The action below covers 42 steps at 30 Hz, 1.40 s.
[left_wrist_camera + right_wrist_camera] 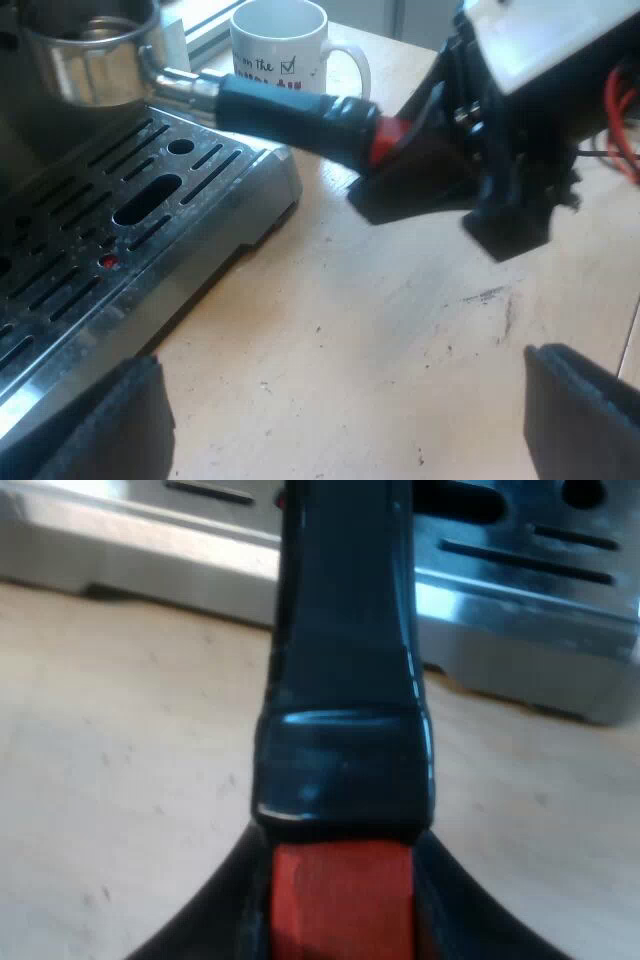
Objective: Grind coffee beans and then tamp
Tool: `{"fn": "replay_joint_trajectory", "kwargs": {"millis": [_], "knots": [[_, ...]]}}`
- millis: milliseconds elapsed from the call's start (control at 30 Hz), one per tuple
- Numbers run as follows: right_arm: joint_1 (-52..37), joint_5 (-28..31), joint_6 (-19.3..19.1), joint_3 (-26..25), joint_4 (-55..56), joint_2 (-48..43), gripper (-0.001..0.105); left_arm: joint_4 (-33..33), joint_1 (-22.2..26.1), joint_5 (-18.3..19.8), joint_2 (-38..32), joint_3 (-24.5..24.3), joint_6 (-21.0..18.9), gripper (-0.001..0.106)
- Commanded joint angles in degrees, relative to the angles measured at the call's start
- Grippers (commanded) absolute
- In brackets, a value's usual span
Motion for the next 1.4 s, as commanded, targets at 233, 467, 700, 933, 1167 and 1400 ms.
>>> {"fn": "replay_joint_trajectory", "kwargs": {"millis": [233,467,700,933,1167,1400], "knots": [[4.7,2.0,-2.3,-0.3,5.4,-6.2,0.0,-0.3,-0.3,0.7,-0.3,-3.3,0.3,0.074],[7.2,0.4,-7.1,0.1,6.5,-9.6,0.0,6.4,-0.3,0.5,-0.3,-8.7,0.3,0.074],[8.0,-6.4,-17.2,0.3,7.0,-14.4,0.0,13.4,-0.3,0.3,-0.5,-13.4,0.3,0.08],[7.9,-10.5,-25.1,0.9,8.4,-15.3,0.0,13.4,-0.3,-1.4,-0.4,-13.7,0.3,0.083],[7.8,-14.0,-28.8,9.5,0.5,-15.3,0.0,13.3,-0.3,-1.9,-0.4,-12.0,0.4,0.083],[7.3,-15.9,-28.6,16.5,-4.3,-15.3,0.0,13.3,-0.3,-1.9,0.4,-9.5,0.6,0.083]]}}
